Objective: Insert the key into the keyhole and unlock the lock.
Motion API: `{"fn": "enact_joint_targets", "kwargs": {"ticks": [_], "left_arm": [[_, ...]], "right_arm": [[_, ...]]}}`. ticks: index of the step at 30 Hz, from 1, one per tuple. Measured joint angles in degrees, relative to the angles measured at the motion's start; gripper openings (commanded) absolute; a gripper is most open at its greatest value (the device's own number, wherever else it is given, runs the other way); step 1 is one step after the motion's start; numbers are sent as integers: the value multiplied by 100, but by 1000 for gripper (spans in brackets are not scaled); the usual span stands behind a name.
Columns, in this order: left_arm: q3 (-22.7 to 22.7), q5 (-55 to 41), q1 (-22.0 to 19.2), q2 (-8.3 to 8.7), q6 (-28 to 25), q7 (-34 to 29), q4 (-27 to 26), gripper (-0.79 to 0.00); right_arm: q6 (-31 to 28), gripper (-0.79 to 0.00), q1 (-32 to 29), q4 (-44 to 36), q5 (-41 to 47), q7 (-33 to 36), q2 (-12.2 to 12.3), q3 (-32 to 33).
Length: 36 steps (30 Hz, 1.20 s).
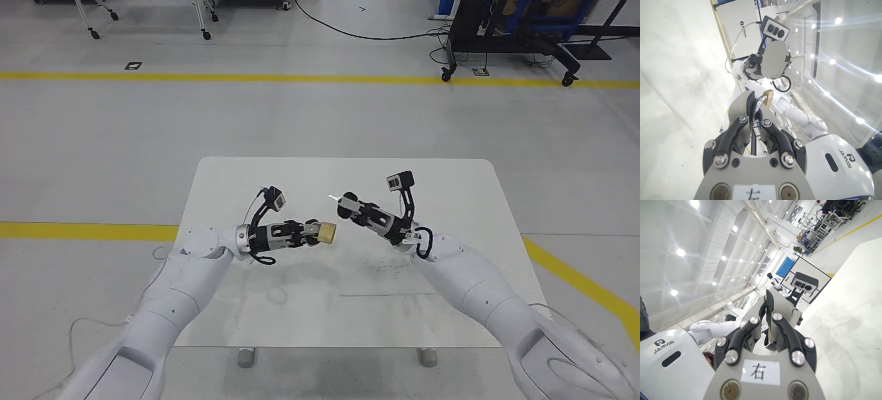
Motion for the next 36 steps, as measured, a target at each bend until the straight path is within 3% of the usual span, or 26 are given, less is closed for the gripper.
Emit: {"fn": "enact_joint_targets", "kwargs": {"ticks": [7, 20, 23, 26, 31, 34, 36], "left_arm": [[-156, -114, -9, 0, -25, 35, 132, -785], [-244, -15, -16, 15, -34, 184, 199, -785], [-121, 288, 78, 3, 447, 511, -19, -785], [13, 509, 76, -22, 1285, 857, -255, -785], [189, 950, -249, -55, 2690, 1086, -607, -785], [123, 916, -328, -68, 2681, 1225, -779, -785], [116, 903, -324, -68, 2662, 1233, -784, -785]], "right_arm": [[191, -785, -10, -49, -47, 464, -176, -85], [136, -785, -93, -104, -279, 413, -105, 194], [136, -785, -93, -104, -278, 413, -105, 194], [99, -785, -141, -127, -473, 245, -62, 307], [-256, -785, -500, -447, -1313, -106, 248, 964], [-246, -785, -942, -1002, -1665, -204, 471, 1563], [-245, -785, -955, -1027, -1674, -206, 480, 1606]]}}
